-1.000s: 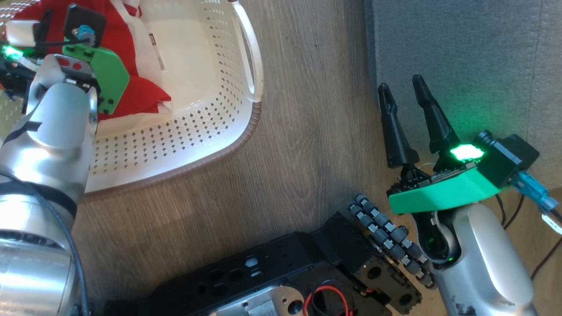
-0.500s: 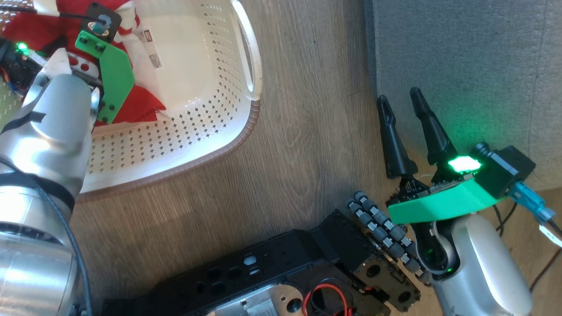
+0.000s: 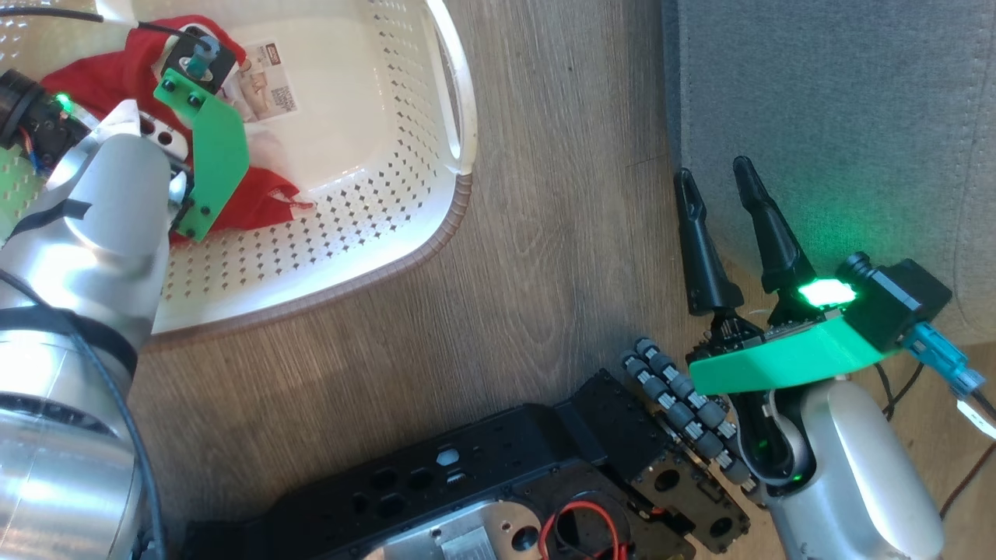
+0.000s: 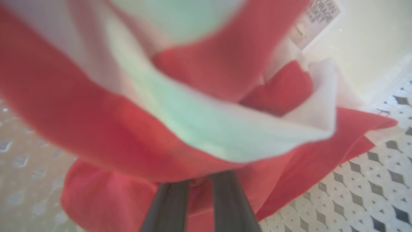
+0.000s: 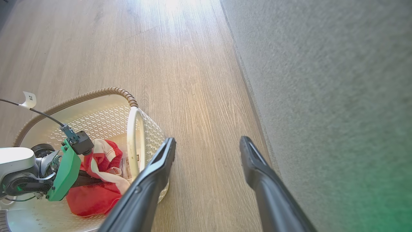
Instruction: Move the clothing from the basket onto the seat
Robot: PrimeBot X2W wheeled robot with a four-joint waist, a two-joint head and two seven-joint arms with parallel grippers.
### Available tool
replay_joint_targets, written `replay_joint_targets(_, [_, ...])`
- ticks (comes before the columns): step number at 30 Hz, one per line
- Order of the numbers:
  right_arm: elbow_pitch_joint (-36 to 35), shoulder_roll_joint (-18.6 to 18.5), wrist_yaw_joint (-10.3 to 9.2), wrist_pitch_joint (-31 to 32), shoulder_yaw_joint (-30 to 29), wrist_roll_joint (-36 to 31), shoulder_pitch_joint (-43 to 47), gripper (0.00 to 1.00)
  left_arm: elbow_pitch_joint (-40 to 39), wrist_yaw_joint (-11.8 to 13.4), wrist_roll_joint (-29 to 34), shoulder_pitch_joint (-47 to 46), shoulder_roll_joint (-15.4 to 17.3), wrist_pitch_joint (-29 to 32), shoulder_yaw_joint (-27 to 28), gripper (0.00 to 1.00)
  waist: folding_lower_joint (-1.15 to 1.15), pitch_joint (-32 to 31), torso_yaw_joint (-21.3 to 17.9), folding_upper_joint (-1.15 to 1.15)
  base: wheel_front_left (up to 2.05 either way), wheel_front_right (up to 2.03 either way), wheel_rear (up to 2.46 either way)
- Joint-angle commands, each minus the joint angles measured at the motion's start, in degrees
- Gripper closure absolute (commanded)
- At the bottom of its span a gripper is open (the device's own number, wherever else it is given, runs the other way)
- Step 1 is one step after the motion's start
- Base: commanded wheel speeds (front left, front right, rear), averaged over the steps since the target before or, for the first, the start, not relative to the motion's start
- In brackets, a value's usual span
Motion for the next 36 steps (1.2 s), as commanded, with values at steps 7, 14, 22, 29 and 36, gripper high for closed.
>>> replay_joint_targets(7, [-0.72, -0.53, -0.02, -0.28, 0.26, 0.11, 2.41, 0.00, -0.29, 1.82, -1.50, 1.46, 1.80, -2.41, 0.58, 1.00, 0.00, -0.24, -0.31, 0.00, 0.00, 0.00, 0.00])
replay_joint_targets(14, [-0.43, -0.51, -0.02, -0.28, 0.97, 0.88, -0.52, 0.00, -0.29, 3.49, -3.40, 0.91, 1.79, -5.79, 1.66, 1.00, 0.00, -1.23, -0.70, 0.00, 0.00, 0.00, 0.00])
replay_joint_targets(22, [1.24, -0.51, -0.02, -0.28, 4.37, 3.26, -5.85, 0.00, -0.29, 5.41, -5.62, 3.12, 3.48, -11.50, 3.00, 1.00, 0.00, -5.78, -2.86, 0.00, 0.00, 0.00, 0.00])
replay_joint_targets(29, [4.20, -0.50, -0.02, -0.28, 4.40, 2.35, -5.45, 0.00, -0.29, 6.22, -8.25, 10.14, 1.15, -19.49, 4.05, 1.00, 0.00, -16.88, -0.85, 0.00, 0.00, 0.00, 0.00])
replay_joint_targets(36, [6.56, -0.59, -0.02, -0.28, 3.43, -0.24, -2.86, 0.00, -0.30, 6.32, -10.92, 16.43, -2.46, -27.97, 5.07, 1.00, 0.00, -27.62, 3.04, 0.00, 0.00, 0.00, 0.00])
